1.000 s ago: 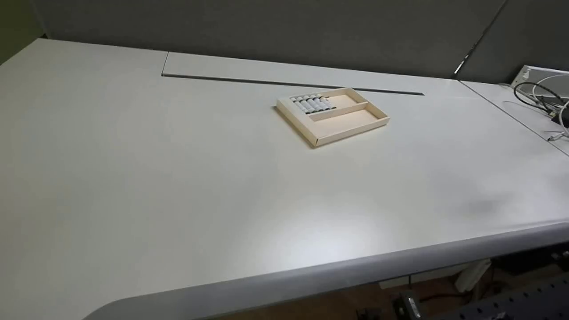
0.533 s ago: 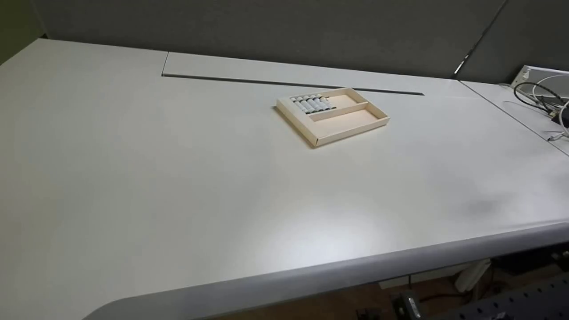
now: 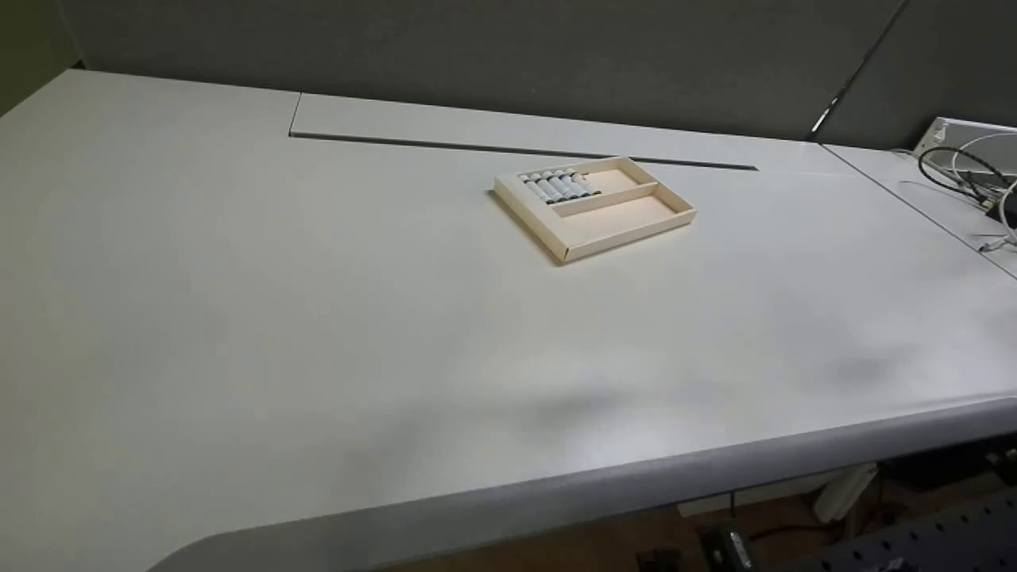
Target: Take the right bottle from the top compartment of the box and put it on the table
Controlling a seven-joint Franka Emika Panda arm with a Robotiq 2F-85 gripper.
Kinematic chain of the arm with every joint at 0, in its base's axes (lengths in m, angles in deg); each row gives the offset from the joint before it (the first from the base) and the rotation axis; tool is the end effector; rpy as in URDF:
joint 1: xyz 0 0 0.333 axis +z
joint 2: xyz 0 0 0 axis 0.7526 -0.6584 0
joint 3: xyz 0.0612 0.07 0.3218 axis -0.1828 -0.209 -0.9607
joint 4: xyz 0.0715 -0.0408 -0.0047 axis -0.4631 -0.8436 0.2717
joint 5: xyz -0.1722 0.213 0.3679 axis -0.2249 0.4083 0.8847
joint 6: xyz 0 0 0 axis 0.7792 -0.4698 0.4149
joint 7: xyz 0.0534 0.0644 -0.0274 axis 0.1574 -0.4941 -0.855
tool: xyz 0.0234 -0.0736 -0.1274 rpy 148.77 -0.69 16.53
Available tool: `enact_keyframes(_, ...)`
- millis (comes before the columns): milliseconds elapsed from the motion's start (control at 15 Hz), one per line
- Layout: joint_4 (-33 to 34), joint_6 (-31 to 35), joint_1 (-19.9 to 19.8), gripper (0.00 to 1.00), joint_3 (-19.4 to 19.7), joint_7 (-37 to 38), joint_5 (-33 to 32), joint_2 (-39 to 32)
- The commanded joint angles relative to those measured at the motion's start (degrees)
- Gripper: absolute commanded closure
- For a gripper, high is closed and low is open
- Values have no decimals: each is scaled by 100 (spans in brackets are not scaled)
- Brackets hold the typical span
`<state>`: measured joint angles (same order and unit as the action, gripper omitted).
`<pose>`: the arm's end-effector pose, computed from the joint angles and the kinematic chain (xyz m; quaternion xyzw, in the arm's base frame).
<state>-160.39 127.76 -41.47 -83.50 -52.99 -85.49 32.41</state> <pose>0.5096 0.1096 0.3993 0.9659 0.2533 0.0312 0.0445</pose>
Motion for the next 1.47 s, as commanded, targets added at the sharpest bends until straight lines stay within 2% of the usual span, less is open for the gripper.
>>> enact_keyframes(0,1090,240,-152,0,276,-407,67,-1490)
enact_keyframes(133,1768,65,-305,0,321,-253,-64,-2195)
enact_keyframes(200,2071,-204,-371,0,333,122,-252,-2439)
enact_keyframes(267,1257,266,-341,0,264,-249,-60,-1852)
enact_keyframes(400,1467,287,-411,0,268,-290,-63,-2173)
enact_keyframes(933,1365,282,-367,0,235,-293,-61,-1989)
enact_keyframes(1067,1673,578,-421,0,291,-279,-200,-2348)
enact_keyframes(1200,2076,966,-446,0,401,418,-648,-2832)
enact_keyframes(1267,2389,904,-471,0,454,624,-706,-3142)
enact_keyframes(1333,2586,945,-481,0,501,699,-813,-3361)
enact_keyframes(1400,2813,1001,-531,0,490,441,-736,-3624)
